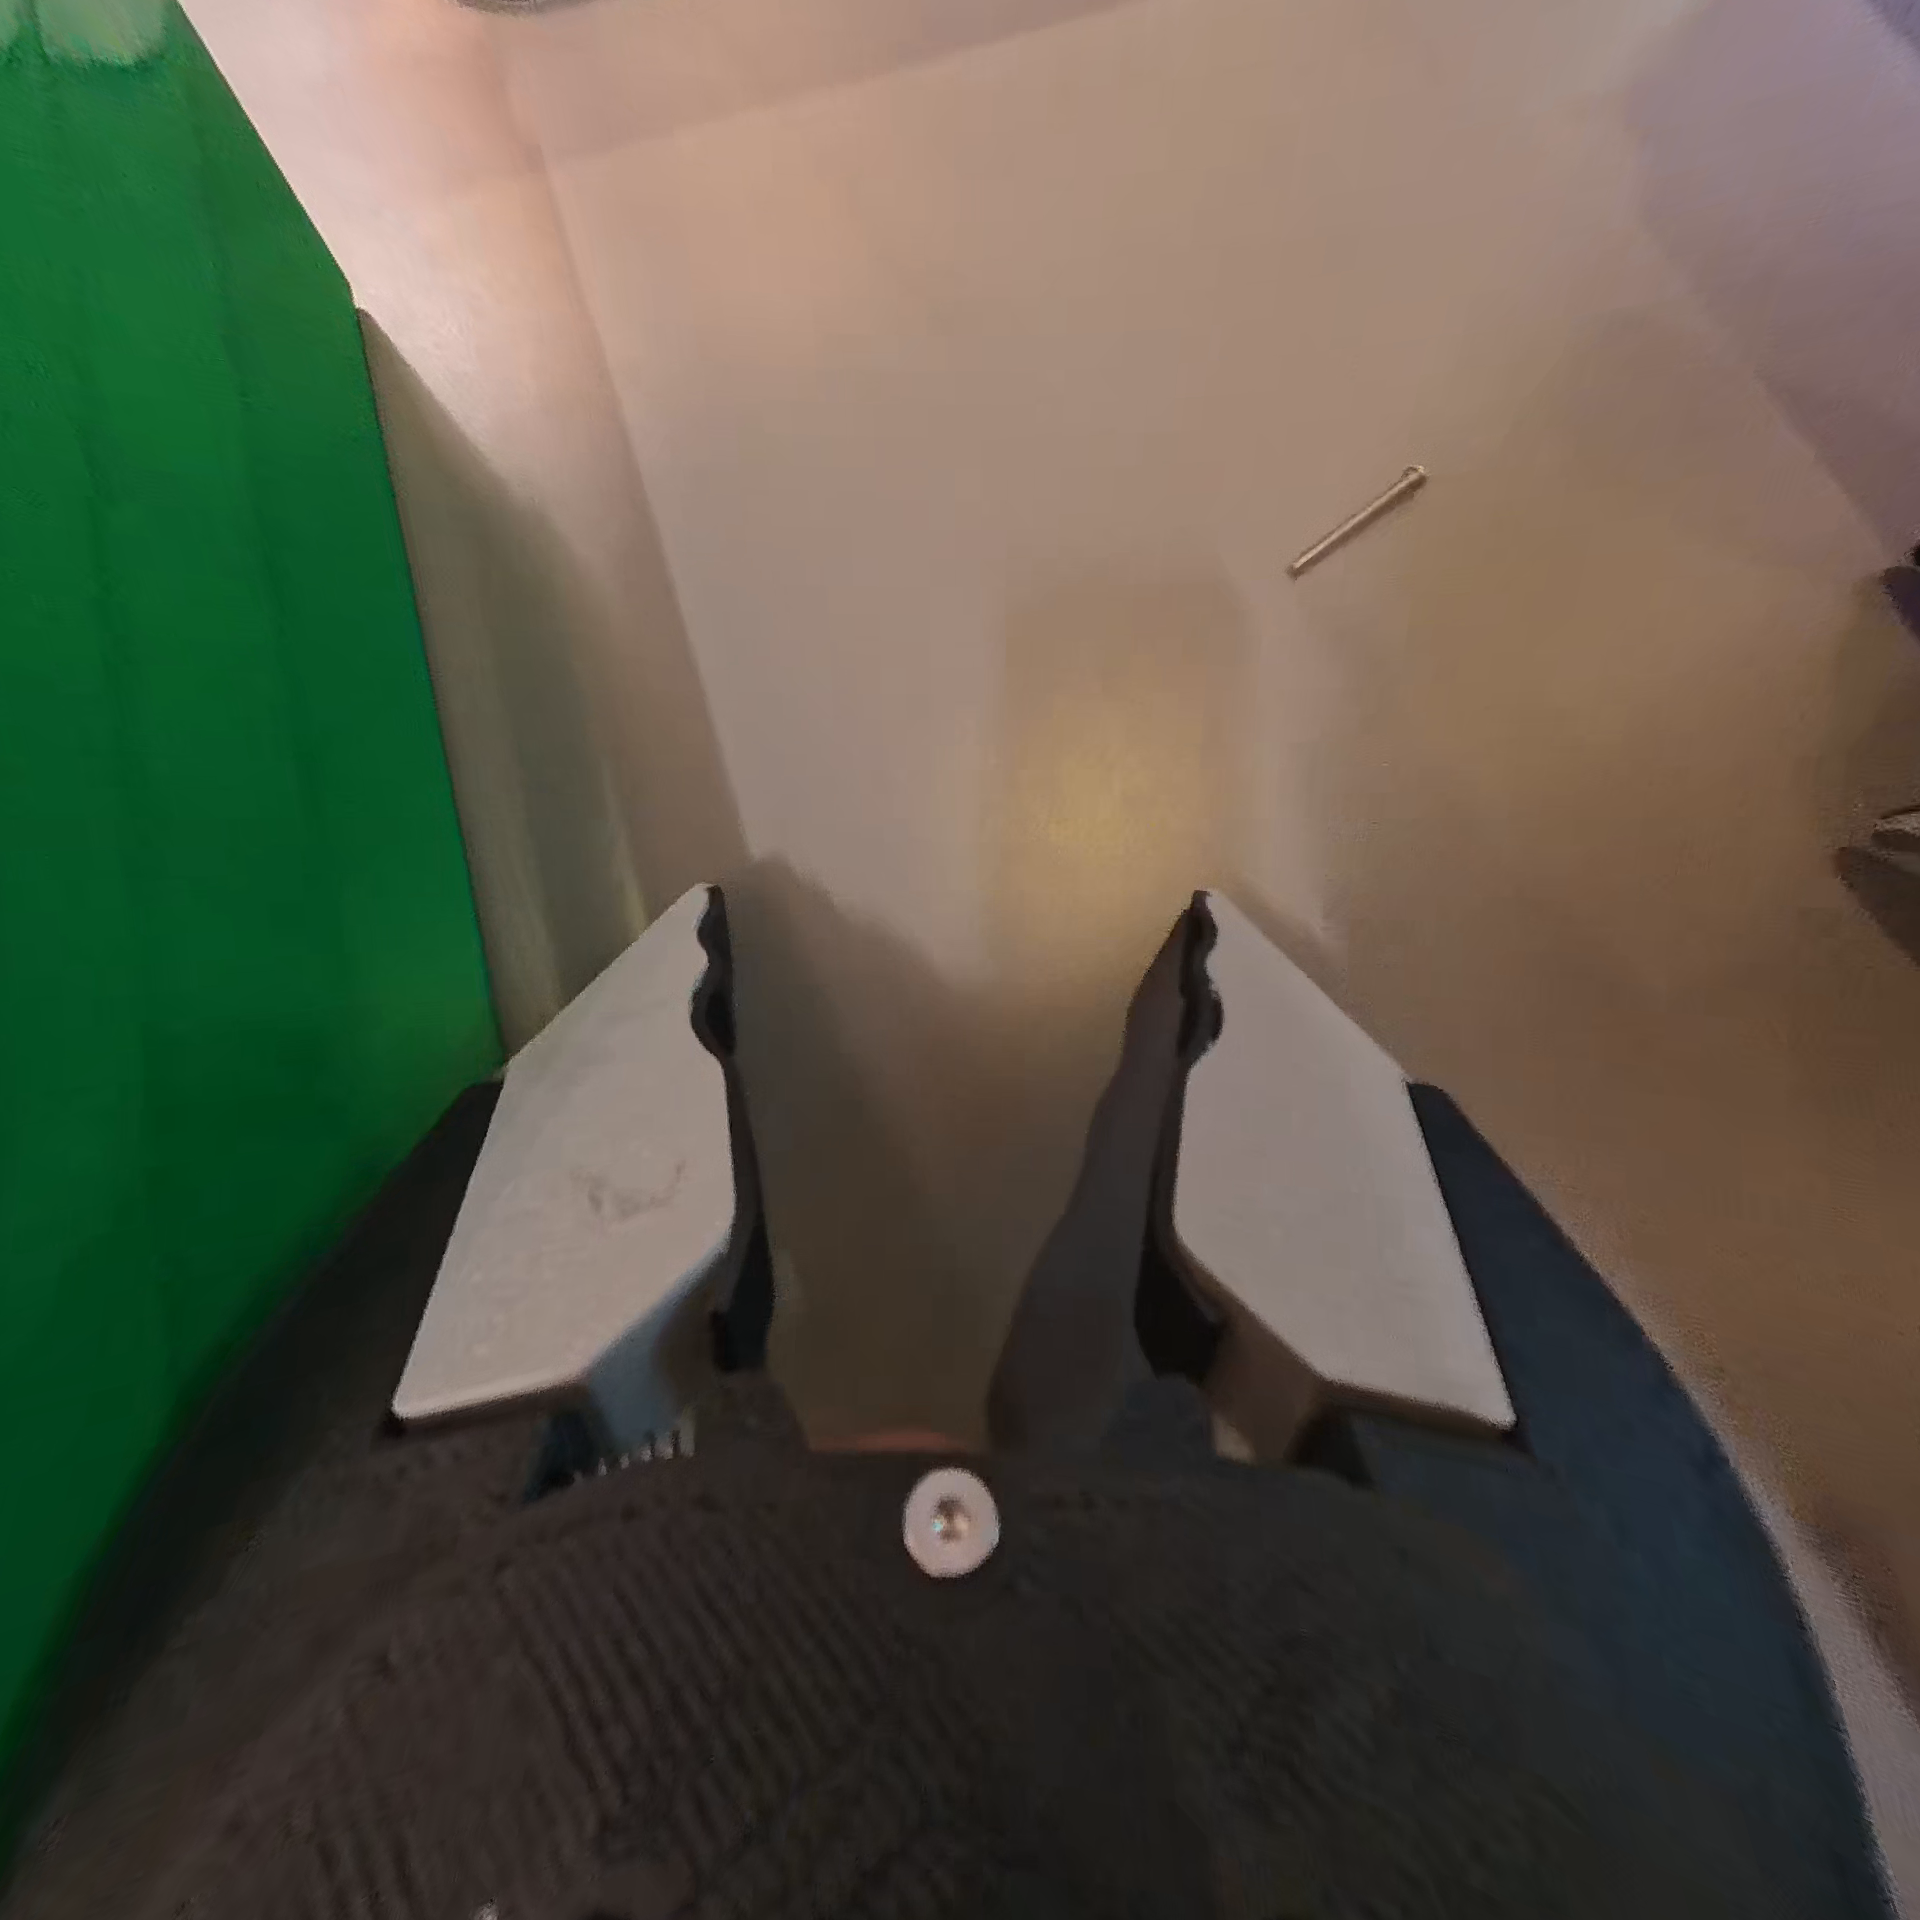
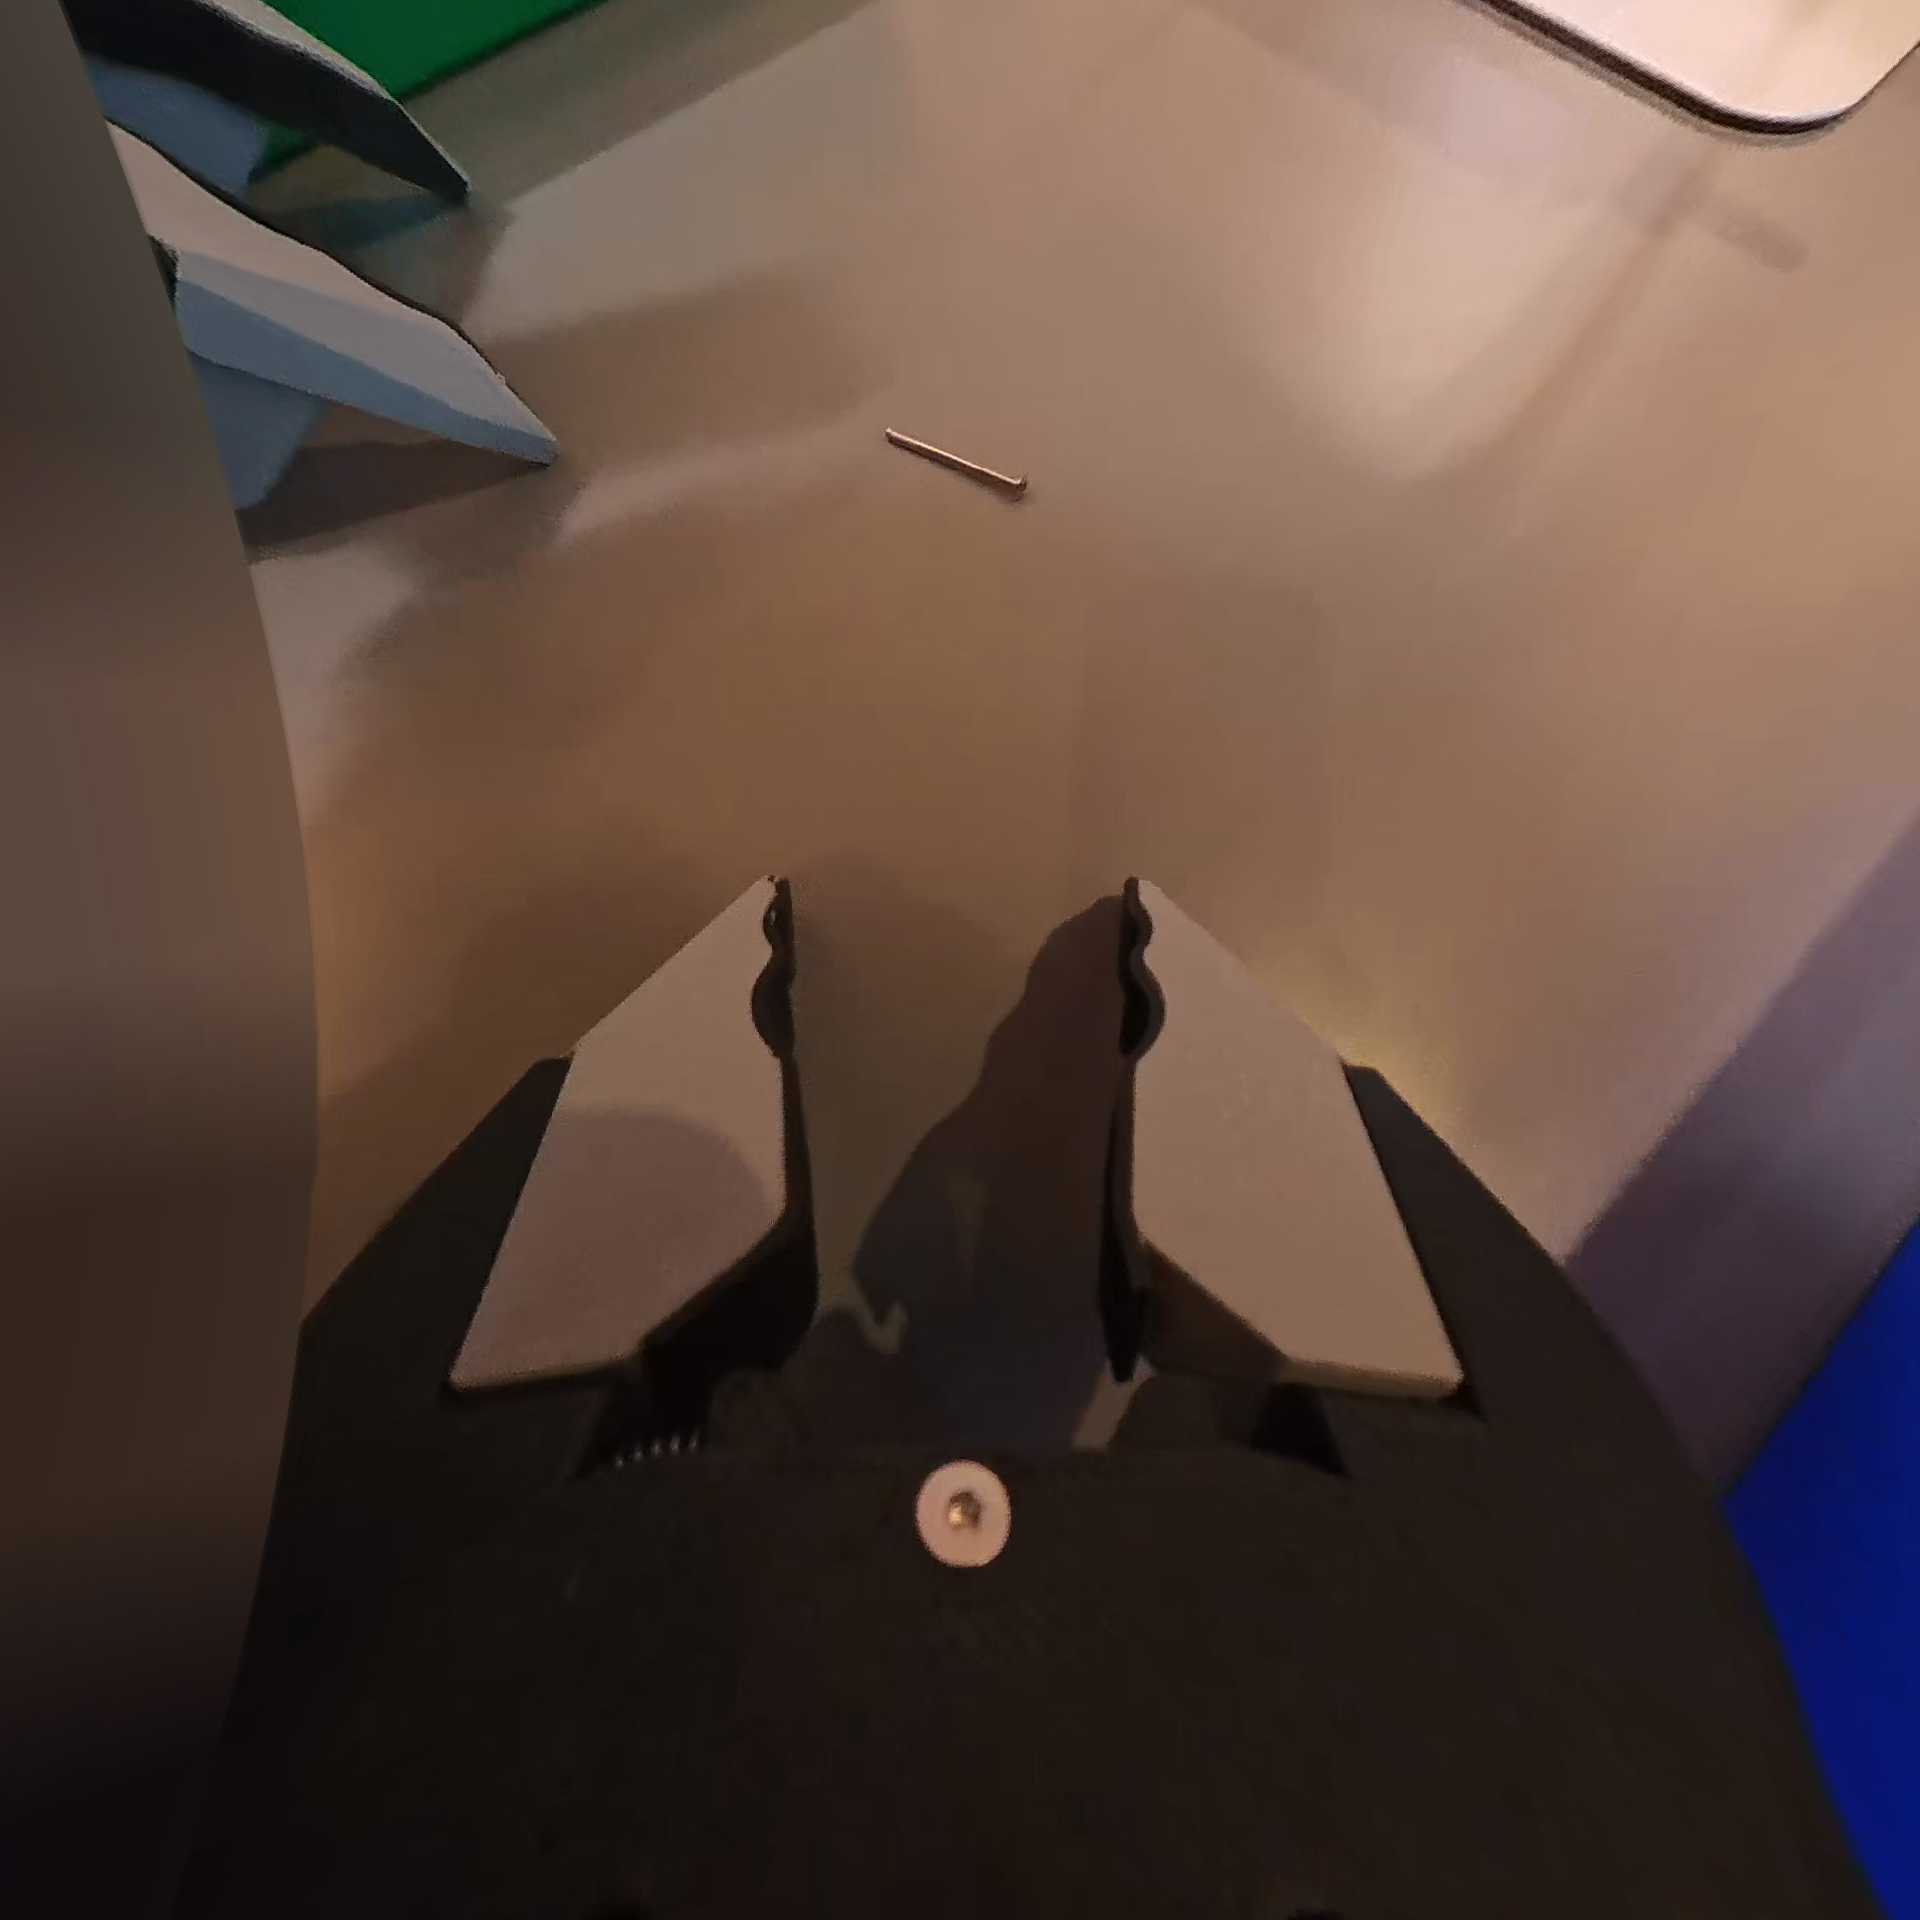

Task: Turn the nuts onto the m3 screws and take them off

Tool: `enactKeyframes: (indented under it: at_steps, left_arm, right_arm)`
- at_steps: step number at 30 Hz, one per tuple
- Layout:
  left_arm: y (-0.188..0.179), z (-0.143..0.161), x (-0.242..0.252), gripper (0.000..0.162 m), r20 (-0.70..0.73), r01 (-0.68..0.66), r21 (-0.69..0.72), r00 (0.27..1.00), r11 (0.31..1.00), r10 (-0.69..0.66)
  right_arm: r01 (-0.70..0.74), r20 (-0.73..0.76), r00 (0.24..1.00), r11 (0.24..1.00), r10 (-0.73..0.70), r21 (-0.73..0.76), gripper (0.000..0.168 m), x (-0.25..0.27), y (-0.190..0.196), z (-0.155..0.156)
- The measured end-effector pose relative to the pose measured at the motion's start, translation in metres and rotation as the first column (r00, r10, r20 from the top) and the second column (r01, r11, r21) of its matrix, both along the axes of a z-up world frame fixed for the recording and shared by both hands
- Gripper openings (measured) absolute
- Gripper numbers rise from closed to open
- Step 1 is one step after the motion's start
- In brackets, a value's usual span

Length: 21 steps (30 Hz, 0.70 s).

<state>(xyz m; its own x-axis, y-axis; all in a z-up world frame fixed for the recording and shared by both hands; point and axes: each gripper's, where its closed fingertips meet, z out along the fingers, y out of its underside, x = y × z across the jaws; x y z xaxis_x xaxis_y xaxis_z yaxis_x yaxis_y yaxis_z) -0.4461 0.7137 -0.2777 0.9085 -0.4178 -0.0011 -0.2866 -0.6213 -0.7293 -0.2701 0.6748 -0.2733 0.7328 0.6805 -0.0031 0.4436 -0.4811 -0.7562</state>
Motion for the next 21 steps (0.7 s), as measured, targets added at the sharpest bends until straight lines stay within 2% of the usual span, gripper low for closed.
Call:
enactKeyframes:
  at_steps: [6,14,21]
  left_arm:
    - [0.0007,-0.0002,-0.0009,0.087,0.003,-0.006,-0.001,1.0,1.0,0.006]
    - [0.0014,-0.0004,-0.0012,0.088,0.006,-0.01,-0.002,1.0,1.0,0.01]
    - [0.0006,-0.0012,0.0028,0.096,0.004,0.019,-0.007,1.0,1.0,-0.019]
  right_arm:
    - [-0.053,0.014,0.999,0.998,0.053,0.034,0.077,-0.0066,-0.0024,0.0024]
    - [-0.045,0.004,0.999,0.999,0.045,0.031,0.075,-0.0053,-0.0001,0.0032]
    - [-0.025,0.003,1.0,0.999,0.025,0.033,0.076,-0.0032,0.0037,0.0035]
